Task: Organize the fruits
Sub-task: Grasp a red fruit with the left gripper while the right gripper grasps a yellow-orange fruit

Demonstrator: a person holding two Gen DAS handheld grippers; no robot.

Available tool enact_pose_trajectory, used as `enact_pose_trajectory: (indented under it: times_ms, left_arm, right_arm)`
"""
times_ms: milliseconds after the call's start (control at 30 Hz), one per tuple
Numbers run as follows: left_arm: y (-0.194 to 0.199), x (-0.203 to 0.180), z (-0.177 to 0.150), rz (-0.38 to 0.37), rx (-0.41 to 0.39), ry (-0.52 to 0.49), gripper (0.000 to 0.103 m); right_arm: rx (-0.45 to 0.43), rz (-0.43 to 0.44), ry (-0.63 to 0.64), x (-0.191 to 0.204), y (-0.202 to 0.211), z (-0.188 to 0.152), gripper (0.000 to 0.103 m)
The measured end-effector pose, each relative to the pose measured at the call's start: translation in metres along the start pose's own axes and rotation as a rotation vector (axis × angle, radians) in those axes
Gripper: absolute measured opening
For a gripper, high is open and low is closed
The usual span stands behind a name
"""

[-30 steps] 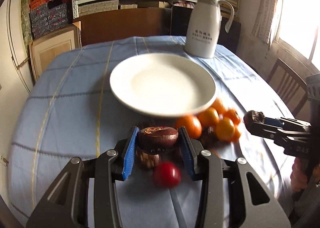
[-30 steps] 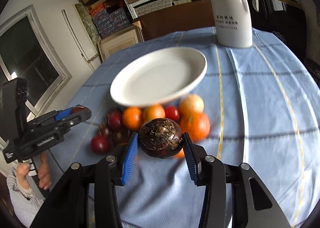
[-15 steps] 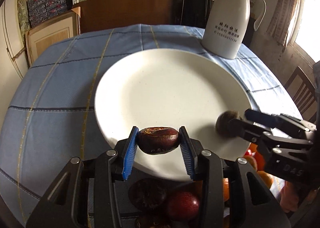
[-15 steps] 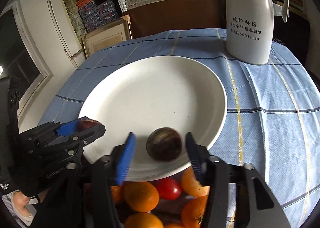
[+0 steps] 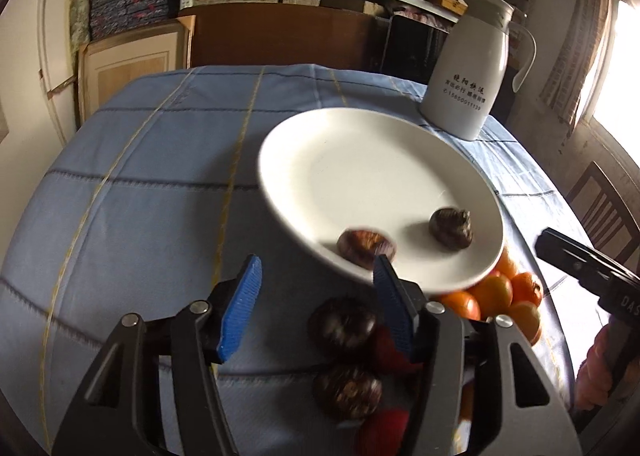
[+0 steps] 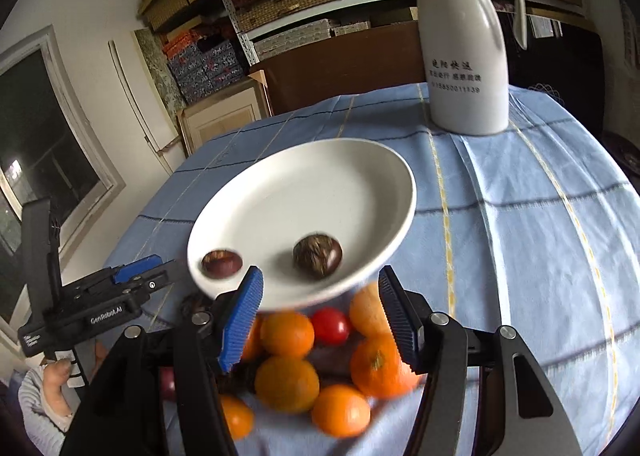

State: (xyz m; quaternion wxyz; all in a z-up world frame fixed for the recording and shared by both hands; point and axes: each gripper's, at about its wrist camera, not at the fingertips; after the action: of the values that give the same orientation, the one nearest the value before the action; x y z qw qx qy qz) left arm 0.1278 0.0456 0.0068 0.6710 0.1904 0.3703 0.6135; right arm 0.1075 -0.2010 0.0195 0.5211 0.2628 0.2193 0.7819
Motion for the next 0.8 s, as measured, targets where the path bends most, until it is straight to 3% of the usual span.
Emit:
enact_pose_trajectory:
  times_ms: [233, 400, 667, 800]
  left_arm:
    - [0.033, 0.015, -0.042, 0.027, -0.034, 0.018, 0.069]
    - [0.049, 0.011, -0.063, 0.005, -0.037, 0.000, 0.069]
    - [0.053, -0.012, -0.087, -0.015, -0.015, -0.114, 0.075]
    - [0.051, -0.016, -0.089, -0.034, -0.002, -0.129, 0.075]
  right_arm:
    - [0.009, 0.013, 0.083, 0.028, 0.022, -0.043, 0.061]
    - [0.014, -0.030, 0.187, 0.050, 0.019, -0.047, 0.061]
    - [0.031, -0.050, 0.186, 0.051, 0.010, -0.046, 0.061]
    - [0.061, -0.065, 0.203, 0.054, 0.000, -0.045, 0.051]
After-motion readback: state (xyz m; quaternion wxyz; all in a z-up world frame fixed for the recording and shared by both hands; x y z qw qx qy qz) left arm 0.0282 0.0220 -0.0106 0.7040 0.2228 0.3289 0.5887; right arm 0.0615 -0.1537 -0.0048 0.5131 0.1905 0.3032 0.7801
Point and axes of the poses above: each gripper's, at about its wrist camera, not at the fingertips, and y roughly against the way its jaws point, x to its left, z to its top, and after that the axes turned 11 degrees about y, right-handed
